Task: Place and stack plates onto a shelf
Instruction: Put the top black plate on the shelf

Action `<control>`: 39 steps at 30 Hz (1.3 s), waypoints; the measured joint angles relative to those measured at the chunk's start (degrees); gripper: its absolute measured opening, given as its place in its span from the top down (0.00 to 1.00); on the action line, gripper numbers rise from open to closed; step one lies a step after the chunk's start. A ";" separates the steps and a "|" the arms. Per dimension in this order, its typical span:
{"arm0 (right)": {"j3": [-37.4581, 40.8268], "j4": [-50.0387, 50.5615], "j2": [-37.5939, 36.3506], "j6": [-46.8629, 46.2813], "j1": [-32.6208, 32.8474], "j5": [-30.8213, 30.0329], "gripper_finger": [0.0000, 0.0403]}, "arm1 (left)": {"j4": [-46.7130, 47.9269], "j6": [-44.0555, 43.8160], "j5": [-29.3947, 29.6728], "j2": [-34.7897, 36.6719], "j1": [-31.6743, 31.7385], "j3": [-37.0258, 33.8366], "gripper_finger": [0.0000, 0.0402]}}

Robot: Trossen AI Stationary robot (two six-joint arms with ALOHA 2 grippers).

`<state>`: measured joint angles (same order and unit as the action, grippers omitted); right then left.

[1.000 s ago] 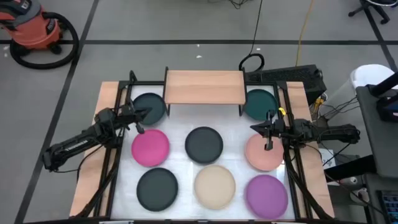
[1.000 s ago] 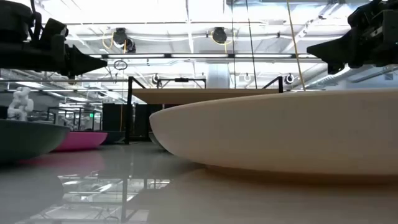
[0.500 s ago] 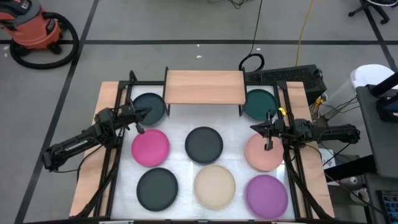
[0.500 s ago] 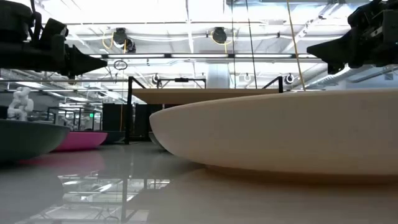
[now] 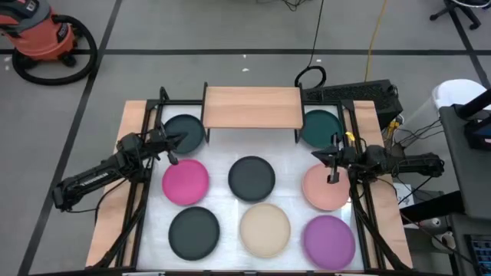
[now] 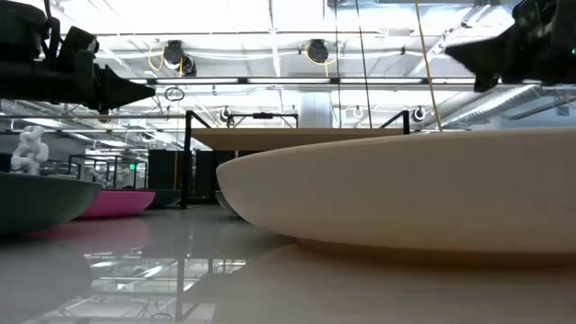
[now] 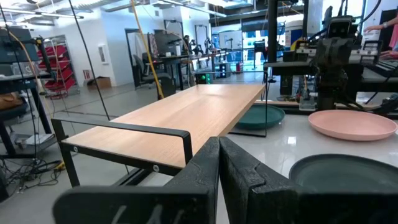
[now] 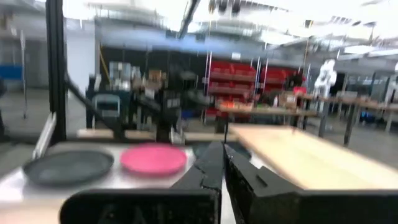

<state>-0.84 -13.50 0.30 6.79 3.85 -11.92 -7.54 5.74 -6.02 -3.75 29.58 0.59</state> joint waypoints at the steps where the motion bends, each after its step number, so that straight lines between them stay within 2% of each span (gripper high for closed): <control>1: 0.00 -1.95 0.00 0.01 -0.01 0.00 1.00 | -0.01 0.00 0.00 0.02 0.00 0.01 0.96; 10: -0.19 -17.53 0.22 -0.07 0.01 0.00 1.00 | 0.01 0.00 0.00 0.02 0.00 0.01 0.96; 16: -4.76 -12.55 5.65 -0.07 0.08 4.77 1.00 | 0.00 0.00 -0.01 0.02 0.00 0.01 0.96; 20: -8.01 -11.12 13.59 1.17 0.05 4.23 1.00 | -0.01 0.00 -0.02 0.02 0.00 -0.01 0.96; 24: -12.07 -10.35 24.44 1.87 0.07 3.02 1.00 | -0.01 0.00 0.00 0.01 0.00 0.01 0.96; 32: -21.68 -2.32 46.36 1.46 0.07 2.71 0.99 | -0.01 0.00 0.00 0.00 0.00 0.01 0.96; 34: -22.77 -2.64 50.43 1.54 0.07 2.42 0.98 | -0.01 0.00 0.00 0.00 0.00 0.01 0.96; 39: -23.29 -2.24 57.93 1.42 0.05 -3.56 0.86 | -0.01 0.00 0.00 0.02 0.00 0.01 0.96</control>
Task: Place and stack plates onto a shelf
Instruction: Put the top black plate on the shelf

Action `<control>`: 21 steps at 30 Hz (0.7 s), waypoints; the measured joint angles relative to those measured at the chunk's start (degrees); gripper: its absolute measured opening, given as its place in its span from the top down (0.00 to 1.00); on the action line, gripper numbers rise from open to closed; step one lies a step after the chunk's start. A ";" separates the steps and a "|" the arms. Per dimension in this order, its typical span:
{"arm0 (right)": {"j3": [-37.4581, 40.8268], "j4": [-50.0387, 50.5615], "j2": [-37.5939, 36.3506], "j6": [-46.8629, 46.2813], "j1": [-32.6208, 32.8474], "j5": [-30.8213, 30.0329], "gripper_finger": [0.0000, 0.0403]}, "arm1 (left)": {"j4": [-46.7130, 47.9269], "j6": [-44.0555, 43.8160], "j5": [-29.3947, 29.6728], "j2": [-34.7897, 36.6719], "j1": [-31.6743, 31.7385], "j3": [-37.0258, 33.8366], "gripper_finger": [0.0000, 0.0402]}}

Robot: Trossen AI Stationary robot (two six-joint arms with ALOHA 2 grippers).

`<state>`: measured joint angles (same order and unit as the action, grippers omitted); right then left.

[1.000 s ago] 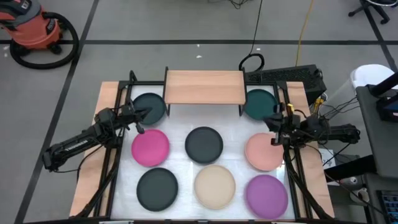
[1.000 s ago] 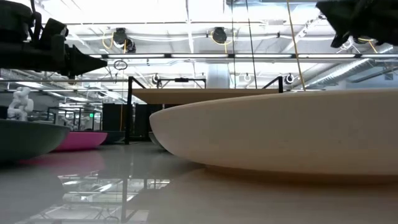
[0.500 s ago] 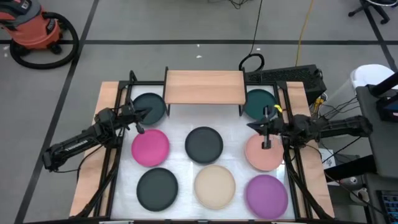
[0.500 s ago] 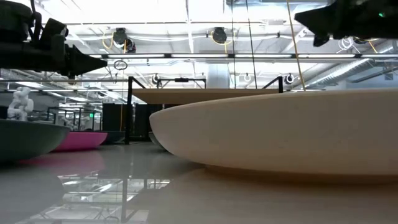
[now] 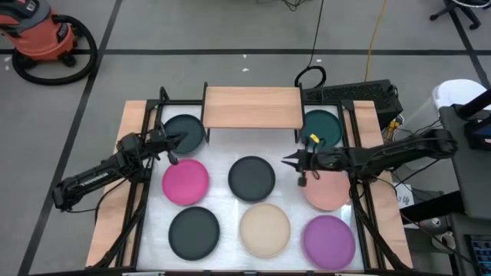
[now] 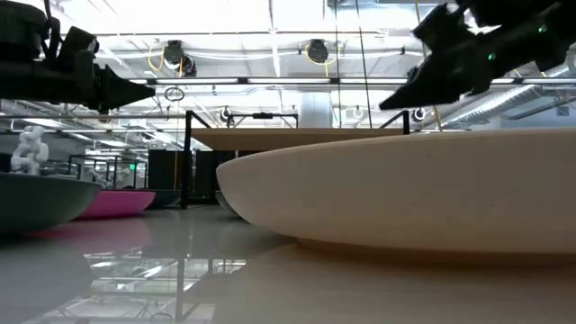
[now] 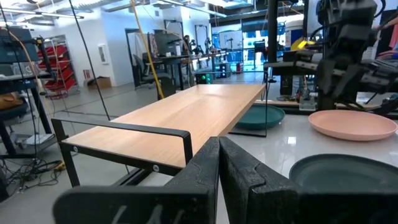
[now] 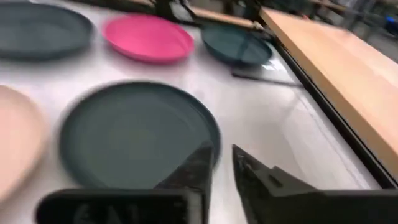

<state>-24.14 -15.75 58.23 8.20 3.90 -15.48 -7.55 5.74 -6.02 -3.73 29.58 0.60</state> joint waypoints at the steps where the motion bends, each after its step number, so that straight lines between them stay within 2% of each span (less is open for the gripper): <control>1: -0.03 0.00 0.93 -0.29 -0.01 -1.35 0.83 | 0.00 0.00 0.00 -0.01 0.00 0.00 0.96; 5: -0.03 -0.15 3.83 -2.24 -0.07 -3.10 0.70 | 0.00 0.00 0.00 -0.01 0.00 0.00 0.96; 10: -0.09 -0.61 7.14 -13.51 -0.15 4.70 0.59 | 0.00 0.02 0.00 -0.02 0.00 0.00 0.96; 15: -0.64 -0.23 11.05 -20.68 -0.77 5.08 0.55 | 0.01 0.00 0.00 0.00 0.00 0.00 0.96; 21: -6.65 1.53 19.01 -24.67 -2.31 5.07 0.55 | 0.02 0.00 0.00 -0.01 0.00 0.00 0.96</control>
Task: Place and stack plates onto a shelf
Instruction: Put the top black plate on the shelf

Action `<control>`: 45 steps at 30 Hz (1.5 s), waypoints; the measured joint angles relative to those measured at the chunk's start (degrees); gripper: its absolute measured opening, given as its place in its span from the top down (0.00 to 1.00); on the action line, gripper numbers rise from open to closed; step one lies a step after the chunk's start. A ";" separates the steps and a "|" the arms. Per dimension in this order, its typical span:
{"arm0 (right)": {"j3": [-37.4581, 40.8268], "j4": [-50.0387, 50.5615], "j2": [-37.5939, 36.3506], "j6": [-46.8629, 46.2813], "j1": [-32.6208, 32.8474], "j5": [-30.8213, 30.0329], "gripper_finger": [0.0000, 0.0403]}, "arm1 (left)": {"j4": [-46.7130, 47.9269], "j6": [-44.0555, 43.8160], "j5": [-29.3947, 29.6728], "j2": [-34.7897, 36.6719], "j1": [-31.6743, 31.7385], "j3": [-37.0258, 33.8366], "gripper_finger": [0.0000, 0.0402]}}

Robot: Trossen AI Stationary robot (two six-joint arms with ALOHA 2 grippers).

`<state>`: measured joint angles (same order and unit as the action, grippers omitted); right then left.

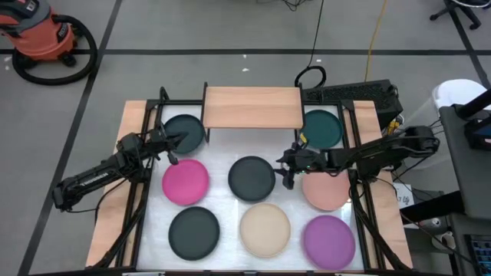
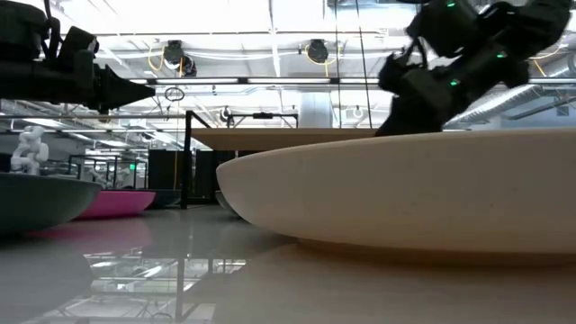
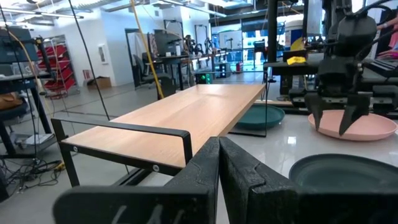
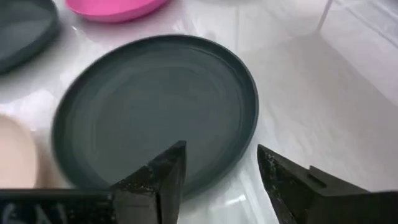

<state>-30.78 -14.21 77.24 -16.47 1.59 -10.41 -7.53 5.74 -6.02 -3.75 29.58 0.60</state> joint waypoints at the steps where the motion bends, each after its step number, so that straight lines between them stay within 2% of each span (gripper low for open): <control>1: -1.15 0.66 1.47 -0.02 -0.19 0.00 0.55 | 0.00 0.00 0.00 0.00 0.00 0.00 0.96; 6: -6.46 6.63 8.15 -1.86 -1.68 -0.01 0.55 | 0.00 0.00 -0.01 0.00 0.00 0.00 0.96; 9: -7.21 6.77 10.58 -3.56 -2.40 -0.02 0.55 | 0.00 0.00 0.00 0.00 0.00 0.00 0.96; 19: -7.28 7.46 11.53 -7.41 -3.13 0.17 0.56 | 0.00 0.00 0.00 0.00 0.00 0.00 0.96; 33: -6.84 8.87 11.55 -8.34 -3.16 1.77 0.79 | 0.00 0.00 0.00 0.00 0.00 0.00 0.96; 39: -6.82 8.75 11.55 -7.78 -3.39 2.70 0.97 | 0.00 0.00 0.00 0.01 0.00 0.00 0.96; 45: -6.75 5.04 11.29 -7.14 -4.10 3.11 1.00 | 0.00 0.00 0.00 0.00 0.00 0.00 0.96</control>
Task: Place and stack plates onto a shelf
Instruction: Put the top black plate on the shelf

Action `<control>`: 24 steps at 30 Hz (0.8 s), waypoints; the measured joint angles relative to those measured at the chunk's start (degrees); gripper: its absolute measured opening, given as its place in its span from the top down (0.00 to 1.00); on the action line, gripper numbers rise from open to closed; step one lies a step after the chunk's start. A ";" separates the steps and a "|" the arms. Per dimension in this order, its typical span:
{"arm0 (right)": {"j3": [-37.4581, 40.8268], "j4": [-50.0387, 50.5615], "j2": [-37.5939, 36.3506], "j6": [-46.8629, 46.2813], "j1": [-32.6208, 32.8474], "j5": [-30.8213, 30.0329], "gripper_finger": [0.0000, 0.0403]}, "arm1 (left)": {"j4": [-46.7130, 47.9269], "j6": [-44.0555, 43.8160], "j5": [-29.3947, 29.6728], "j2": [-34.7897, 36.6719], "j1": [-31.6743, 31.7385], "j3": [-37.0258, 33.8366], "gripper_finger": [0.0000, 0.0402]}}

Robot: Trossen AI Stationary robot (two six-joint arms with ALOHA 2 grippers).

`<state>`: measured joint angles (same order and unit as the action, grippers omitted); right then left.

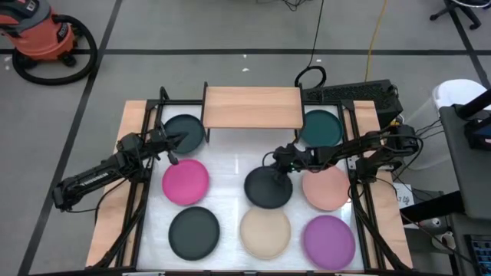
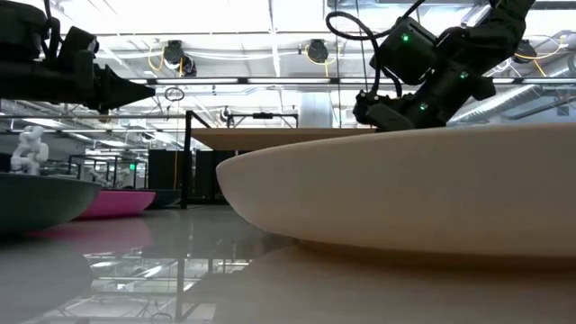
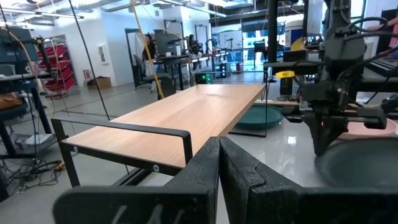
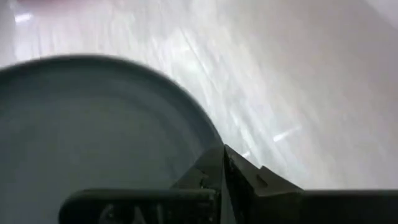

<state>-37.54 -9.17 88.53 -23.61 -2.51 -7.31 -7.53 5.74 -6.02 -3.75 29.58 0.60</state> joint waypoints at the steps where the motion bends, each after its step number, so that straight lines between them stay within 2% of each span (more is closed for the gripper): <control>1: 0.00 -1.13 0.00 0.33 -0.08 -0.02 1.00 | 0.00 0.00 0.00 0.00 0.00 0.00 0.96; 8: -0.02 -3.67 -1.64 3.41 -0.08 -0.01 1.00 | 0.00 0.00 0.00 0.00 0.00 0.00 0.96; 14: 0.00 -4.08 -7.15 5.61 1.70 0.07 1.00 | 0.00 0.00 0.02 0.02 0.00 0.00 0.96; 18: 0.00 -5.59 -13.05 8.88 6.95 0.02 1.00 | -0.02 0.00 0.02 0.02 0.00 0.00 0.96; 22: -0.02 -6.14 -17.73 18.74 16.48 -0.20 1.00 | -0.01 0.00 0.00 0.01 0.00 -0.01 0.96; 24: -0.02 -4.42 -18.67 22.29 21.28 -3.91 1.00 | -0.02 0.00 0.00 0.01 0.00 -0.01 0.96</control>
<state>-37.56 -13.59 69.86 -1.32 18.77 -11.22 -7.55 5.74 -6.02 -3.74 29.58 0.59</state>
